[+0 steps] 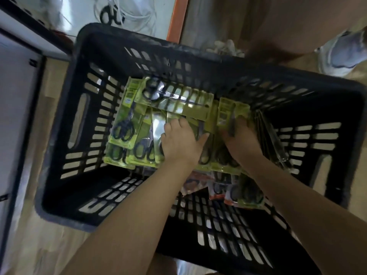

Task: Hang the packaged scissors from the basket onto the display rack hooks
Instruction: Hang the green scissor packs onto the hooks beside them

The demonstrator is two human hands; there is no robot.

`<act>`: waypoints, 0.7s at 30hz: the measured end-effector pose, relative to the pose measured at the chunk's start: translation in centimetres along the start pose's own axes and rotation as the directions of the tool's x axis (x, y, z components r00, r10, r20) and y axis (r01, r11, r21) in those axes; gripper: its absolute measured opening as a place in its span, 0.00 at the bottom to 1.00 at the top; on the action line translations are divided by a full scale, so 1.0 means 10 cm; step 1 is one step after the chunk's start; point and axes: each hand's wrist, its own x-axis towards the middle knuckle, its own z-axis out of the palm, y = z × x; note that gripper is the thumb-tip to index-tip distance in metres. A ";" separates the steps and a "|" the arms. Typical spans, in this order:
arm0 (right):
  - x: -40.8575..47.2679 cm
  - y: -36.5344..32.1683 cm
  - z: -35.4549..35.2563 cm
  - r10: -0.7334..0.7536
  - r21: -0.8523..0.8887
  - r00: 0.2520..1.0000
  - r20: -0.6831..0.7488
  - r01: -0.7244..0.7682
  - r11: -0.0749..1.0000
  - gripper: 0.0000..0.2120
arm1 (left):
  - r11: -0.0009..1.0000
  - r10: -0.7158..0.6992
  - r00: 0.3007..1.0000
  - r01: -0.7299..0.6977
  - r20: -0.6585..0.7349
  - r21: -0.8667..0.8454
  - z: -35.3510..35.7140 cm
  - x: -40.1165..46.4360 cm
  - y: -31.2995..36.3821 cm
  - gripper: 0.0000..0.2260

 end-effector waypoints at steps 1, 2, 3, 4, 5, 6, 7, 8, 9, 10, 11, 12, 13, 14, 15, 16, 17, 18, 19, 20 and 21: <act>0.08 0.02 0.05 0.041 0.011 0.999 0.013 -0.042 0.999 0.27 | 1.000 -0.029 1.000 0.029 0.000 -0.003 0.04 0.05 0.01 0.30; 0.14 0.04 0.09 0.081 0.020 0.996 0.022 -0.082 0.996 0.31 | 0.999 -0.054 0.999 0.054 -0.002 0.002 0.07 0.09 0.03 0.30; 0.19 0.06 0.12 0.123 0.024 0.992 0.021 -0.123 0.992 0.35 | 0.997 -0.072 0.997 0.072 -0.006 0.008 0.09 0.12 0.04 0.29; 0.22 0.07 0.14 0.162 0.024 0.987 0.017 -0.162 0.986 0.40 | 0.996 -0.088 0.996 0.088 -0.009 0.005 0.11 0.15 0.06 0.28; 0.24 0.07 0.15 0.195 0.015 0.981 0.013 -0.196 0.981 0.44 | 0.994 -0.107 0.994 0.107 -0.011 -0.013 0.12 0.16 0.08 0.28; 0.26 0.07 0.15 0.220 -0.001 0.975 0.006 -0.220 0.975 0.47 | 0.991 -0.130 0.992 0.129 -0.006 -0.043 0.12 0.18 0.11 0.28; 0.27 0.07 0.14 0.242 -0.016 0.970 -0.004 -0.242 0.970 0.49 | 0.985 -0.154 0.988 0.154 0.002 -0.082 0.11 0.19 0.13 0.28; 0.28 0.06 0.12 0.263 -0.017 0.965 -0.013 -0.264 0.964 0.50 | 0.976 -0.181 0.983 0.182 0.017 -0.122 0.09 0.19 0.16 0.28; 0.28 0.07 0.10 0.286 -0.005 0.958 -0.015 -0.286 0.958 0.51 | 0.964 -0.208 0.977 0.211 0.035 -0.163 0.08 0.20 0.17 0.29; 0.29 0.07 0.08 0.307 0.010 0.952 -0.004 -0.307 0.952 0.51 | 0.949 -0.233 0.971 0.240 0.058 -0.205 0.06 0.22 0.18 0.30; 0.29 0.08 0.06 0.325 0.023 0.946 0.014 -0.325 0.945 0.51 | 0.933 -0.248 0.965 0.260 0.080 -0.248 0.04 0.23 0.18 0.30; 0.29 0.09 0.05 0.336 0.036 0.941 0.036 -0.337 0.941 0.52 | 0.919 -0.249 0.963 0.268 0.102 -0.289 0.03 0.23 0.17 0.30; 0.29 0.09 0.03 0.336 0.062 0.940 0.055 -0.340 0.939 0.52 | 0.909 -0.234 0.965 0.260 0.118 -0.324 0.01 0.23 0.15 0.29; 0.28 0.10 0.02 0.333 0.111 0.941 0.063 -0.338 0.935 0.52 | 0.906 -0.212 0.969 0.244 0.129 -0.346 -0.01 0.22 0.13 0.27; 0.26 0.11 0.02 0.331 0.174 0.942 0.059 -0.337 0.925 0.51 | 0.904 -0.192 0.972 0.229 0.135 -0.362 -0.03 0.20 0.10 0.25; 0.23 0.11 0.01 0.335 0.233 0.940 0.064 -0.340 0.911 0.50 | 0.897 -0.184 0.973 0.224 0.140 -0.381 -0.06 0.18 0.07 0.23; 0.18 0.10 0.01 0.337 0.278 0.938 0.083 -0.347 0.896 0.47 | 0.882 -0.185 0.972 0.230 0.146 -0.411 -0.09 0.15 0.04 0.21; 0.13 0.10 0.01 0.333 0.312 0.937 0.108 -0.350 0.883 0.44 | 0.856 -0.193 0.968 0.247 0.163 -0.454 -0.12 0.12 0.02 0.20; 0.06 0.10 0.02 0.325 0.344 0.938 0.123 -0.347 0.873 0.41 | 0.820 -0.201 0.960 0.273 0.194 -0.502 -0.15 0.10 0.01 0.20; -0.01 0.11 0.02 0.321 0.367 0.939 0.128 -0.345 0.864 0.37 | 0.781 -0.206 0.950 0.305 0.236 -0.545 -0.18 0.06 0.00 0.20; -0.08 0.11 0.02 0.324 0.376 0.939 0.116 -0.343 0.860 0.33 | 0.746 -0.207 0.937 0.338 0.282 -0.574 -0.19 0.02 -0.01 0.21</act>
